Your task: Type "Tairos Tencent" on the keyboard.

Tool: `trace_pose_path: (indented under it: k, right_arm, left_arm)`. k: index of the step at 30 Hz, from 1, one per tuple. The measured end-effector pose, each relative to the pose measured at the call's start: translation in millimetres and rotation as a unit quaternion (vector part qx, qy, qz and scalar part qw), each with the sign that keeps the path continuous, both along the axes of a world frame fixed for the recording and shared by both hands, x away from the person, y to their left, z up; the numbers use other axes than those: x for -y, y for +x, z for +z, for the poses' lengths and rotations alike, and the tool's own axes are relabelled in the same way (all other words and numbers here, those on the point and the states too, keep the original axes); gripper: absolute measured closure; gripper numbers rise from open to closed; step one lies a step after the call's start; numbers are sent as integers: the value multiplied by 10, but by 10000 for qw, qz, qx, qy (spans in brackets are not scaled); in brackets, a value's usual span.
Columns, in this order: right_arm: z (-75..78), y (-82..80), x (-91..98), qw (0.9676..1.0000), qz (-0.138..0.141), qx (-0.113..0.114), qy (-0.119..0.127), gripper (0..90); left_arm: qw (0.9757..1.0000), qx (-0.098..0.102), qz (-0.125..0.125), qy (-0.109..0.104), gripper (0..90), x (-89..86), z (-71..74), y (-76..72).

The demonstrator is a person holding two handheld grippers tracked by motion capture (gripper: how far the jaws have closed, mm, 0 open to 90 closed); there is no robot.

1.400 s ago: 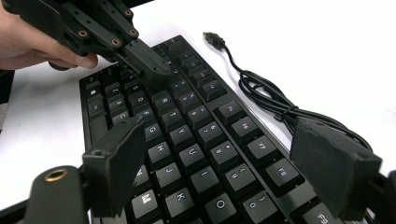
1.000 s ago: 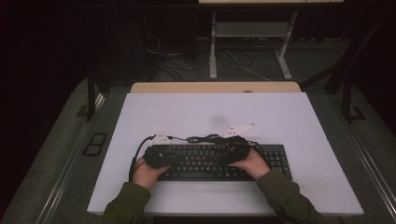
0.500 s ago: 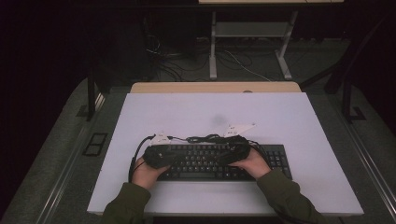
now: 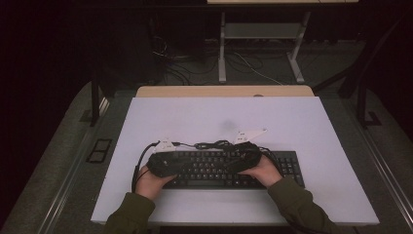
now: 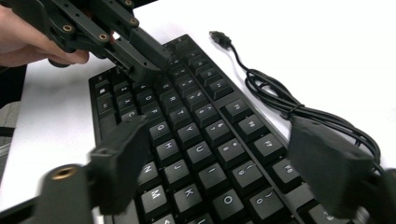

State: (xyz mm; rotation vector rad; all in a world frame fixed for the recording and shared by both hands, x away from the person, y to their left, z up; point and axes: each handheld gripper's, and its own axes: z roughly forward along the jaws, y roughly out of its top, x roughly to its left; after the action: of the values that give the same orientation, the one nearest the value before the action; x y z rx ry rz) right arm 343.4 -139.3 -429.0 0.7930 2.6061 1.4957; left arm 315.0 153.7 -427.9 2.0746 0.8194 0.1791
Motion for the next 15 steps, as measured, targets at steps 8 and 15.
trace_pose_path:
  k: [8,15]
  right_arm:
    - [21,-45,-3,9999,135,-23,-18,438]
    - [12,-72,-17,9997,234,-79,-51,579]
  left_arm:
    - [10000,53,84,5,585,-40,23,-37]
    - [9998,86,172,-1,451,-66,6,-48]
